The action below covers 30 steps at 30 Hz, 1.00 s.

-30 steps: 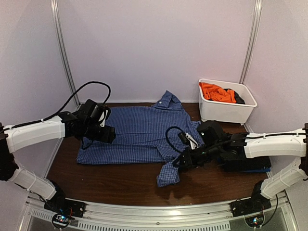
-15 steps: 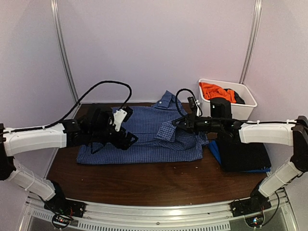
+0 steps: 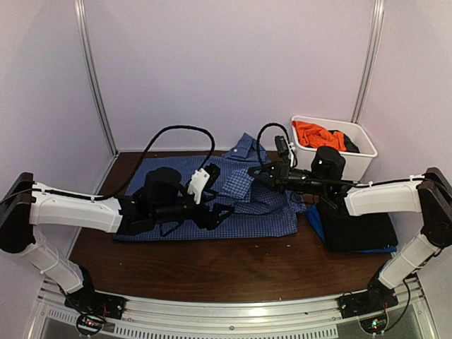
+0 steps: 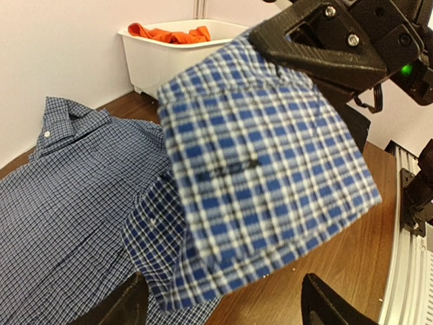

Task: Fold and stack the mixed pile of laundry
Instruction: Adjust the 1/3-folded shirt at the center of the board.

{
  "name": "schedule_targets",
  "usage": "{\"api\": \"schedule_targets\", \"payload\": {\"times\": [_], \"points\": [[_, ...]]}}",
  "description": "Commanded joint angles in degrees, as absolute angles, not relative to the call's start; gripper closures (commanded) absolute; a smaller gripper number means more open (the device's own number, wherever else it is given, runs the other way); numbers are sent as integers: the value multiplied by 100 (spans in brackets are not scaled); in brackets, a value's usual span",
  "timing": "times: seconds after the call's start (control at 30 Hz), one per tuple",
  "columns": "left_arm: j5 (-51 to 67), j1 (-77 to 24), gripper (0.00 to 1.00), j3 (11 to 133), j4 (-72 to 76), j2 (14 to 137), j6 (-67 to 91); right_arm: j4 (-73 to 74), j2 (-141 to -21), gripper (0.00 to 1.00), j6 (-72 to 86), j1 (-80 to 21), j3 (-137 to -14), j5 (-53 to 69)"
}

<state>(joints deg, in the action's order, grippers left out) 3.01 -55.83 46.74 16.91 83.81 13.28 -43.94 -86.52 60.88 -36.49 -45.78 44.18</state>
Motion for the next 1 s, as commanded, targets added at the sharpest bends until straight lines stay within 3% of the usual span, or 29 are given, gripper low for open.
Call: {"api": "schedule_targets", "payload": {"times": [0.0,0.23,0.33,0.4,0.6,0.63,0.73,0.8,0.97], "points": [[422,-5630,26,4880,2947,8786,1848,-5224,-8737,100,6383,-3630,-4469,4660],[485,-5623,63,5054,3124,8922,2080,-4839,-8598,100,6102,-3614,-4471,4550],[362,-5559,88,5071,3025,8854,2096,-4876,-8615,100,6108,-3597,-4461,4562],[358,-5472,100,5101,2873,8761,2049,-4895,-8615,100,6118,-3580,-4441,4569],[-830,-5348,100,6029,1045,8668,730,-4758,-8549,100,6031,-3484,-4319,4519],[-1146,-5339,100,6292,703,8711,389,-4638,-8532,95,5980,-3462,-4308,4489],[-1763,-5304,100,7166,-349,9071,-760,-4412,-8491,66,5869,-3430,-4279,4457],[-2075,-5298,100,7870,-861,9495,-1584,-4340,-8492,54,5823,-3395,-4251,4471],[-2884,-5099,100,8993,-847,10645,-3041,-4209,-8341,50,5662,-3220,-4056,4531]]}}
